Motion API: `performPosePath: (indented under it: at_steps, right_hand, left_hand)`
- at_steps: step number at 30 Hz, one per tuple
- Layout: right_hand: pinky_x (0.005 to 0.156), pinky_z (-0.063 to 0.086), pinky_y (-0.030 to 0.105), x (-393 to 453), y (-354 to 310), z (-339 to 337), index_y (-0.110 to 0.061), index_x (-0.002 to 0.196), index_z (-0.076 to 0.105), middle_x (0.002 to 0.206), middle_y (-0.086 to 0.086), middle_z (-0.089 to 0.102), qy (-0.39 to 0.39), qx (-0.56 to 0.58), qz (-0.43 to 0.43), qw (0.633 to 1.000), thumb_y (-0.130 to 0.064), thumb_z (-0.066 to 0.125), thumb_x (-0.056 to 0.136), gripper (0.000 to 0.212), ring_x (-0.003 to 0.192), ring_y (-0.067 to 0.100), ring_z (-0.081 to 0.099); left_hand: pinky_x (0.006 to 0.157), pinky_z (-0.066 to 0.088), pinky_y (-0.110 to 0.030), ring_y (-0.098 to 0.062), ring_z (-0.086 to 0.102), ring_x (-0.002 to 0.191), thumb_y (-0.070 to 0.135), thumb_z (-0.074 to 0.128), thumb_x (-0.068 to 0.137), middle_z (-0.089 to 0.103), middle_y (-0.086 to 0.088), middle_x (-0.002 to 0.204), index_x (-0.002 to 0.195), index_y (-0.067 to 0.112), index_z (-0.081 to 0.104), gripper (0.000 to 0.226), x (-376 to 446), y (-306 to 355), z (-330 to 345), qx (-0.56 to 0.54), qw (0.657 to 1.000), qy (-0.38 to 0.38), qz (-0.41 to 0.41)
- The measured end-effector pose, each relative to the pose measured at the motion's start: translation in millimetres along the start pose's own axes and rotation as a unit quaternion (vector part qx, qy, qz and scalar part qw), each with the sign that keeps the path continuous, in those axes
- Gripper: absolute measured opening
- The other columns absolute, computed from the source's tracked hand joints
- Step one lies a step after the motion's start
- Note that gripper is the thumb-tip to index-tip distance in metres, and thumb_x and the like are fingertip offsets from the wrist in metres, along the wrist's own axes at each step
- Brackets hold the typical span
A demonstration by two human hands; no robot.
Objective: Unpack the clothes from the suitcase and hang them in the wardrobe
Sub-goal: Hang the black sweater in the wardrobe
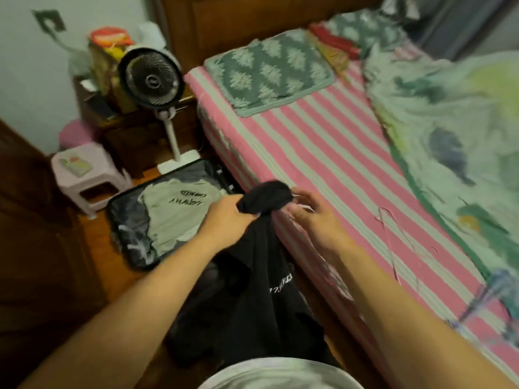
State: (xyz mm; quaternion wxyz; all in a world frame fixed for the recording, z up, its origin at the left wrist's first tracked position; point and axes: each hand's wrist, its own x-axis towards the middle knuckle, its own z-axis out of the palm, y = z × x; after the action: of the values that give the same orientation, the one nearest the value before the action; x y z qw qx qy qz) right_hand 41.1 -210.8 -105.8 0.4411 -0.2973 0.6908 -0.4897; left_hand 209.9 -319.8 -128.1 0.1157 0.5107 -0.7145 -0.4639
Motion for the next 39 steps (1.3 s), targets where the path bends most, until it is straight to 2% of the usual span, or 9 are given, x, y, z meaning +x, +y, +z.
performPosePath:
  at_steps: [6, 13, 17, 23, 27, 30, 33, 36, 39]
  right_hand:
    - [0.102, 0.038, 0.012, -92.5, 59.3, -59.2, -0.034, 0.155, 0.022, 0.151, -0.022, 0.039, -0.182, -0.012, 0.051, 0.982, -0.024, 0.082, 0.082, 0.095, 0.128, -0.014, 0.045]
    - [0.076, 0.056, 0.036, -50.3, 20.1, -86.2, -0.012, 0.101, 0.07, 0.096, 0.004, 0.076, 0.08, 0.153, 0.012, 0.985, -0.013, 0.061, 0.096, 0.01, 0.082, 0.013, 0.072]
    - [0.052, 0.043, 0.028, -22.5, -22.8, -210.3, -0.013, 0.092, 0.059, 0.074, 0.006, 0.056, 0.137, 0.33, 0.079, 0.931, -0.016, 0.054, 0.102, 0.011, 0.05, 0.013, 0.046]
    - [0.051, 0.06, 0.04, 22.5, -7.5, -327.4, -0.009, 0.112, 0.061, 0.087, 0.016, 0.072, 0.174, 0.44, 0.252, 0.844, -0.005, 0.041, 0.104, 0.022, 0.071, 0.029, 0.073]
    - [0.098, 0.046, 0.045, 36.6, 20.7, -366.6, 0.002, 0.139, 0.045, 0.14, 0.022, 0.053, 0.205, 0.452, 0.29, 0.818, -0.002, 0.033, 0.106, 0.036, 0.129, 0.033, 0.054]
    - [0.1, 0.045, 0.049, 31.0, 46.0, -404.6, 0.007, 0.143, 0.038, 0.141, 0.026, 0.05, 0.195, 0.407, 0.313, 0.836, -0.002, 0.03, 0.106, 0.039, 0.128, 0.036, 0.055]
    - [0.079, 0.056, 0.045, 14.2, 65.5, -436.3, 0.001, 0.138, 0.047, 0.11, 0.015, 0.064, 0.161, 0.23, 0.314, 0.907, -0.01, 0.043, 0.103, 0.036, 0.091, 0.028, 0.069]
    - [0.101, 0.047, 0.04, 7.3, 53.9, -432.2, -0.025, 0.147, 0.042, 0.134, -0.002, 0.053, 0.097, -0.027, 0.119, 0.988, -0.027, 0.07, 0.092, 0.062, 0.118, 0.017, 0.055]
    - [0.108, 0.037, 0.032, 15.7, 26.6, -402.6, -0.036, 0.147, 0.042, 0.145, -0.011, 0.049, -0.092, -0.215, -0.1, 0.967, -0.042, 0.068, 0.091, 0.062, 0.131, 0.009, 0.046]
  left_hand:
    - [0.085, 0.059, -0.043, -0.028, 0.073, 0.095, 0.024, 0.074, 0.092, 0.076, -0.009, 0.107, 0.118, 0.008, 0.069, 0.031, -0.4, 112.6, 3.3, -0.257, 0.958, -0.088, -0.095]
    - [0.111, 0.043, -0.051, -0.026, 0.057, 0.129, 0.039, 0.062, 0.097, 0.058, -0.009, 0.143, 0.154, 0.015, 0.037, 0.066, 20.2, 241.2, 42.0, -0.367, 0.919, -0.141, 0.0]
    - [0.122, 0.024, -0.046, -0.018, 0.034, 0.144, 0.08, 0.066, 0.072, 0.03, 0.004, 0.162, 0.159, 0.036, 0.019, 0.109, 16.1, 254.8, 71.8, -0.082, 0.992, -0.087, 0.045]
    - [0.097, 0.05, -0.028, -0.005, 0.066, 0.111, 0.037, 0.081, 0.084, 0.072, 0.014, 0.117, 0.121, 0.03, 0.063, 0.042, -32.9, 200.4, 242.6, -0.187, 0.97, -0.149, 0.049]
    - [0.074, 0.05, -0.033, -0.022, 0.066, 0.083, 0.022, 0.065, 0.097, 0.068, 0.002, 0.081, 0.086, 0.018, 0.065, 0.012, -4.7, 204.4, 320.0, -0.16, 0.985, 0.029, -0.059]
    - [0.083, 0.055, -0.034, -0.024, 0.066, 0.091, 0.027, 0.059, 0.101, 0.072, -0.009, 0.099, 0.102, 0.008, 0.07, 0.021, 22.1, 218.8, 312.9, -0.286, 0.946, 0.1, -0.116]
    - [0.096, 0.055, -0.043, -0.021, 0.07, 0.1, 0.033, 0.062, 0.099, 0.077, -0.005, 0.103, 0.101, 0.011, 0.075, 0.025, 35.1, 246.4, 288.9, -0.223, 0.974, -0.021, -0.015]
    - [0.091, 0.054, -0.042, -0.015, 0.071, 0.088, 0.029, 0.058, 0.103, 0.078, 0.0, 0.093, 0.095, 0.015, 0.076, 0.024, 40.6, 291.4, 268.7, -0.05, 0.981, -0.175, 0.07]
    - [0.09, 0.054, -0.041, -0.022, 0.072, 0.096, 0.024, 0.059, 0.102, 0.077, -0.003, 0.097, 0.099, 0.019, 0.076, 0.018, 34.9, 325.2, 259.4, 0.077, 0.946, -0.292, 0.119]
